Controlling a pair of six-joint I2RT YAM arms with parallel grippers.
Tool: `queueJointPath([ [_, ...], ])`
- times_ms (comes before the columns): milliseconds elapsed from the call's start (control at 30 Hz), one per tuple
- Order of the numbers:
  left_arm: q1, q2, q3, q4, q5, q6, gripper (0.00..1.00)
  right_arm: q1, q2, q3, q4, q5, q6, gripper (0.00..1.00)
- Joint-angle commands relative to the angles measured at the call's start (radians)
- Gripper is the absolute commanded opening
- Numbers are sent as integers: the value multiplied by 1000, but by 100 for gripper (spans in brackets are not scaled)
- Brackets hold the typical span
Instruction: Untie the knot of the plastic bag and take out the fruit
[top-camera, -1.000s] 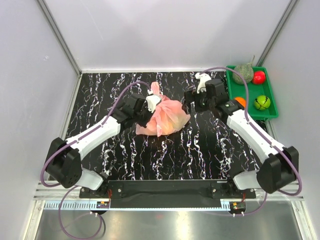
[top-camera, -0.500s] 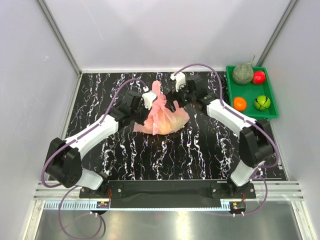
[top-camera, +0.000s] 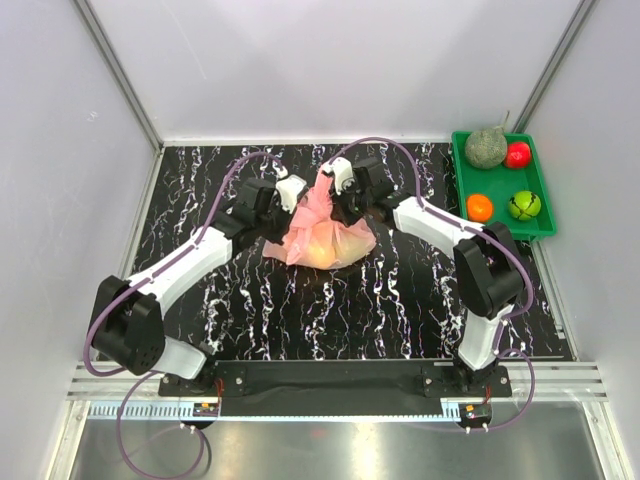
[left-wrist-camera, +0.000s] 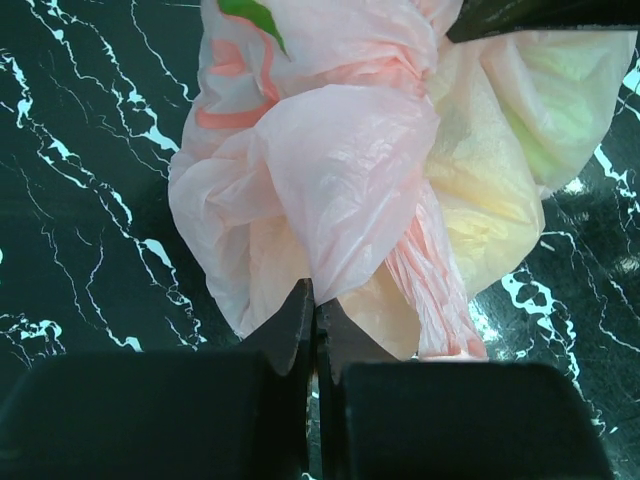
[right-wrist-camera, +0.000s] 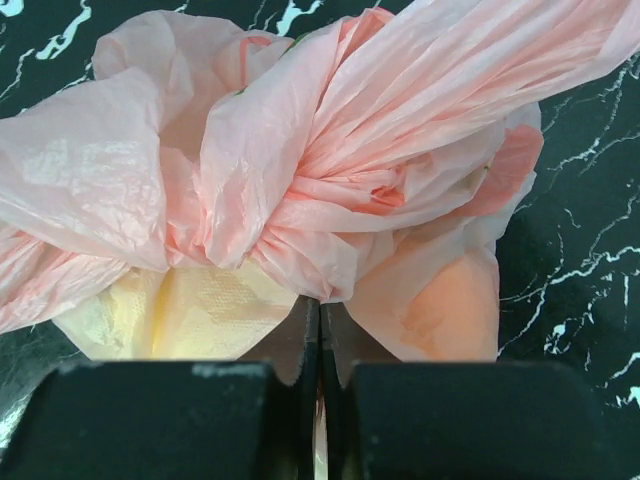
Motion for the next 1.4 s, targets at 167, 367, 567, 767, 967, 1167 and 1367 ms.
queueJointPath([
  [167, 17, -30, 30, 38, -268, -50, 0, -10, -104, -30, 70, 253, 224, 0],
  [367, 60, -53, 19, 45, -391, -110, 0, -52, -203, -82, -10, 553, 540, 0],
  [567, 118, -70, 3, 44, -420, -193, 0, -108, -273, -147, -141, 635, 746, 0],
  [767, 143, -71, -3, 35, -319, -259, 0, -122, -330, -207, -144, 555, 748, 5],
  [967, 106, -113, -17, 85, -104, -231, 41, -119, -372, -274, -26, 269, 541, 32],
  [1167, 95, -185, -43, 128, 61, -152, 53, -116, -418, -292, -15, 51, 370, 63],
  [1367, 85, -229, -9, 98, 171, -17, 59, -86, -517, -329, 23, 47, 232, 84],
])
